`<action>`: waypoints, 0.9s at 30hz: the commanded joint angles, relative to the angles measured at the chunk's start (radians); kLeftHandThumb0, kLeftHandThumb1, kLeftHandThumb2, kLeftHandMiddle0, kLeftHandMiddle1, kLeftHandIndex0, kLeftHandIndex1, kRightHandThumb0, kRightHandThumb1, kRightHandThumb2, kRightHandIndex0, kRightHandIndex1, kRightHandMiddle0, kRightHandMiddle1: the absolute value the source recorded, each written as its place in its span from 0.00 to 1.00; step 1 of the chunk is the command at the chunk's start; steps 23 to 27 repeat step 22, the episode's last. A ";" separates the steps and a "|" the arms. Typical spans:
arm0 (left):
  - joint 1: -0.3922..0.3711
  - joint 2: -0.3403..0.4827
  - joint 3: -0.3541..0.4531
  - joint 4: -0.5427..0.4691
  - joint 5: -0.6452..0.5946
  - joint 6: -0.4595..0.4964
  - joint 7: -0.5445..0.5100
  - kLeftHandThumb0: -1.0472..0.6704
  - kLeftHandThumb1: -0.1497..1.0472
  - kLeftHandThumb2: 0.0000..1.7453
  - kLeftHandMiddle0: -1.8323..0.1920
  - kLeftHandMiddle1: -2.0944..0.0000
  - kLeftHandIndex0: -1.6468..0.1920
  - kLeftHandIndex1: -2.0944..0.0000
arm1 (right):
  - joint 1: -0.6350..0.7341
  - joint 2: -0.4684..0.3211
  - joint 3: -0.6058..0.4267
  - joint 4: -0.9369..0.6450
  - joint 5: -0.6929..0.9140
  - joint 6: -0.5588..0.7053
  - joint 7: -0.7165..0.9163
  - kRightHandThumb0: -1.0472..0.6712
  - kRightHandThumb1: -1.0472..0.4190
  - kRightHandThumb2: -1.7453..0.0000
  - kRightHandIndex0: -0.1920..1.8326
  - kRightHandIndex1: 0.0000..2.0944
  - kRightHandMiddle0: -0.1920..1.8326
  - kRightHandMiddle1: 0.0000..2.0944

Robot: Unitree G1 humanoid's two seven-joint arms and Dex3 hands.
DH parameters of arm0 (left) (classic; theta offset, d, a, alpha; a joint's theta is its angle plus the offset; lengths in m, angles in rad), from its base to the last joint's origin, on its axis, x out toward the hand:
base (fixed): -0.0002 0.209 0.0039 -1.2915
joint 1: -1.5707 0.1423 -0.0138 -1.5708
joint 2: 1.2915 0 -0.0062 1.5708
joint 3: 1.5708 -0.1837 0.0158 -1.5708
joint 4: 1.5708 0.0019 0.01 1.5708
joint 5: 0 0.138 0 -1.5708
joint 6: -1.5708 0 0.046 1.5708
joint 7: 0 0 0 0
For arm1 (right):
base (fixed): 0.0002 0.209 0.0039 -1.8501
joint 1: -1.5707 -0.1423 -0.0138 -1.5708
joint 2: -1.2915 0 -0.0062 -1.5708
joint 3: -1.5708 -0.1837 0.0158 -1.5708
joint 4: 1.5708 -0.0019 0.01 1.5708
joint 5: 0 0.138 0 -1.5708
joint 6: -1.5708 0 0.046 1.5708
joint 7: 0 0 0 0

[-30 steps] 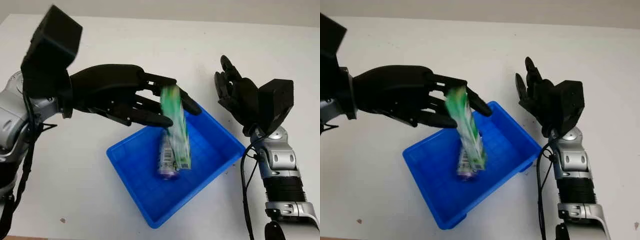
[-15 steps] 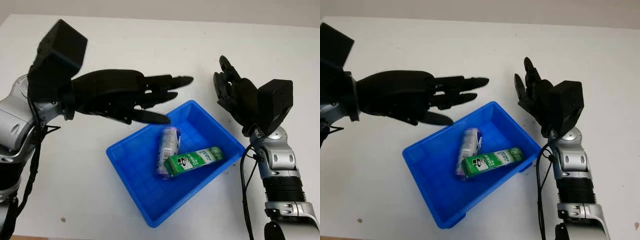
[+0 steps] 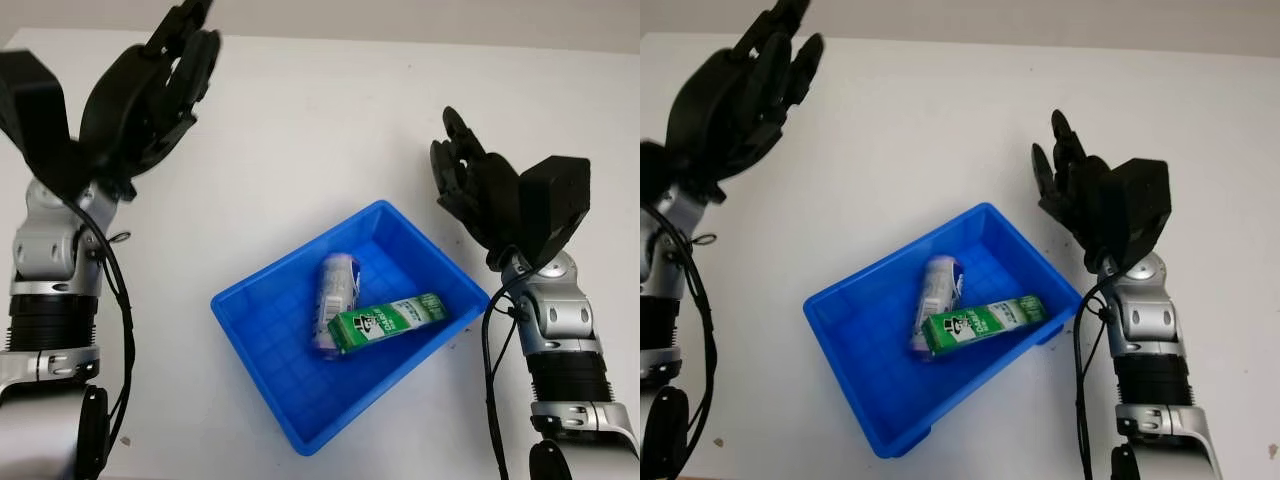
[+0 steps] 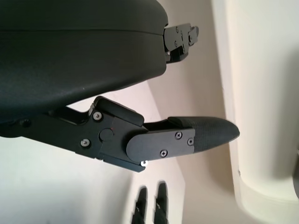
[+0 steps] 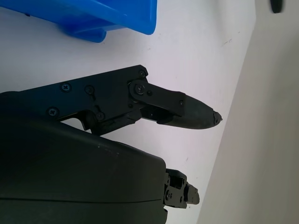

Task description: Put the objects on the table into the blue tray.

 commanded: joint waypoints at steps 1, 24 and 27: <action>-0.010 -0.014 0.016 0.081 0.010 -0.059 0.004 0.17 1.00 0.32 1.00 1.00 1.00 1.00 | -0.011 -0.012 -0.014 -0.013 0.004 0.003 -0.006 0.23 0.00 0.61 0.01 0.03 0.02 0.03; 0.005 -0.107 0.027 0.346 0.054 -0.247 0.112 0.16 1.00 0.37 1.00 1.00 1.00 1.00 | 0.058 -0.025 -0.108 -0.076 0.105 -0.004 0.020 0.17 0.00 0.56 0.00 0.00 0.00 0.00; 0.005 -0.107 0.027 0.346 0.054 -0.247 0.112 0.16 1.00 0.37 1.00 1.00 1.00 1.00 | 0.058 -0.025 -0.108 -0.076 0.105 -0.004 0.020 0.17 0.00 0.56 0.00 0.00 0.00 0.00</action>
